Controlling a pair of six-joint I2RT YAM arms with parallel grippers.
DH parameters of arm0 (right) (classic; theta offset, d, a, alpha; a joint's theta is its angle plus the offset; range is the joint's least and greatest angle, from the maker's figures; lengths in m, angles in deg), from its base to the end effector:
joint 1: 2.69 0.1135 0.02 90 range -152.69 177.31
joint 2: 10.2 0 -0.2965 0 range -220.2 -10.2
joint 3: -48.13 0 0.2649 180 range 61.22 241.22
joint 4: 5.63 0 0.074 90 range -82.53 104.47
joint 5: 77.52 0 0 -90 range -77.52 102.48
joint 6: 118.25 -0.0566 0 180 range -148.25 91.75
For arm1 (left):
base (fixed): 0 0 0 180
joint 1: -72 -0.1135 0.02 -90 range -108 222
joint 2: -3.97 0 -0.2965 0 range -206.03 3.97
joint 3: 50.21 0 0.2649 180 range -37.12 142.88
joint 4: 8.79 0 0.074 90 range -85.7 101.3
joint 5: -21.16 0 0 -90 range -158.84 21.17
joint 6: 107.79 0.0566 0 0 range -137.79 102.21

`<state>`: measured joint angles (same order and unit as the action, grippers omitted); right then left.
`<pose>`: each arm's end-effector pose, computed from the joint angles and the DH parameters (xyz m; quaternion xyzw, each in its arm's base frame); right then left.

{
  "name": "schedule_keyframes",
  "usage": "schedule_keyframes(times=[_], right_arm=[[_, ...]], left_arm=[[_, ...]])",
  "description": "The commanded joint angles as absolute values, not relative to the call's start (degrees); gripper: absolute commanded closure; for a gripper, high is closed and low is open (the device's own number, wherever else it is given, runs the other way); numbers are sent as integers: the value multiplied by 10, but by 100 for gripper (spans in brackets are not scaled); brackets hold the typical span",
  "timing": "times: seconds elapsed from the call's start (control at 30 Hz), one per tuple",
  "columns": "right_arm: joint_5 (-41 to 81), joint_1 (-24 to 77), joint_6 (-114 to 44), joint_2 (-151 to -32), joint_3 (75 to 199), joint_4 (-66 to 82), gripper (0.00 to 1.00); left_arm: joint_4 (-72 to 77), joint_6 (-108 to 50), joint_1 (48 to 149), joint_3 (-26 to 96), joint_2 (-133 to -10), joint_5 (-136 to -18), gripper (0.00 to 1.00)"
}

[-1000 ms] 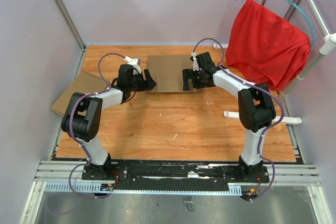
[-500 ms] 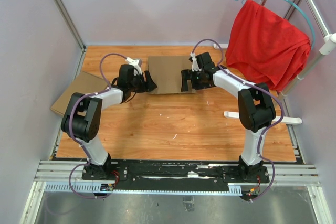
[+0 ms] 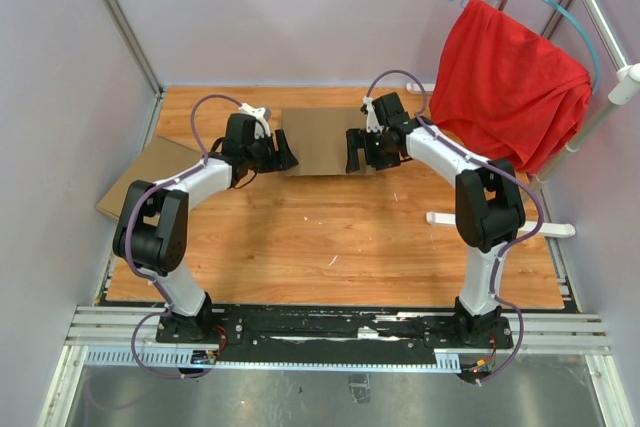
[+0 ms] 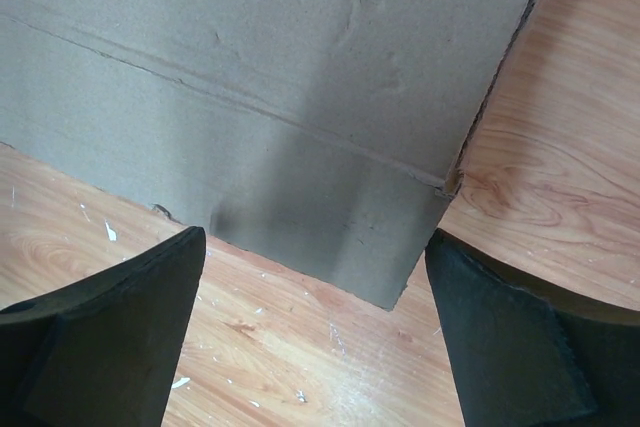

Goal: Fold the paper box

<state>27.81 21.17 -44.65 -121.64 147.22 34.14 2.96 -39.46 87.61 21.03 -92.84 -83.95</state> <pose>0.4202 0.2022 0.2313 -0.1042 0.9326 0.2292 0.2586 0.3778 -0.1209 0.2156 0.0113 0.8902 -0.2522 0.3791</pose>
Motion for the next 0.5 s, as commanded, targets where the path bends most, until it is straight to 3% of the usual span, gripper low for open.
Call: schedule_keyframes(times=[0.0,0.47], right_arm=[[289,218,-456,-1208,1499,374,9],[311,216,-461,-1201,1513,391,9]], left_arm=[[64,-395,882,235,-912,-849,32],[97,-394,882,255,-919,-844,33]])
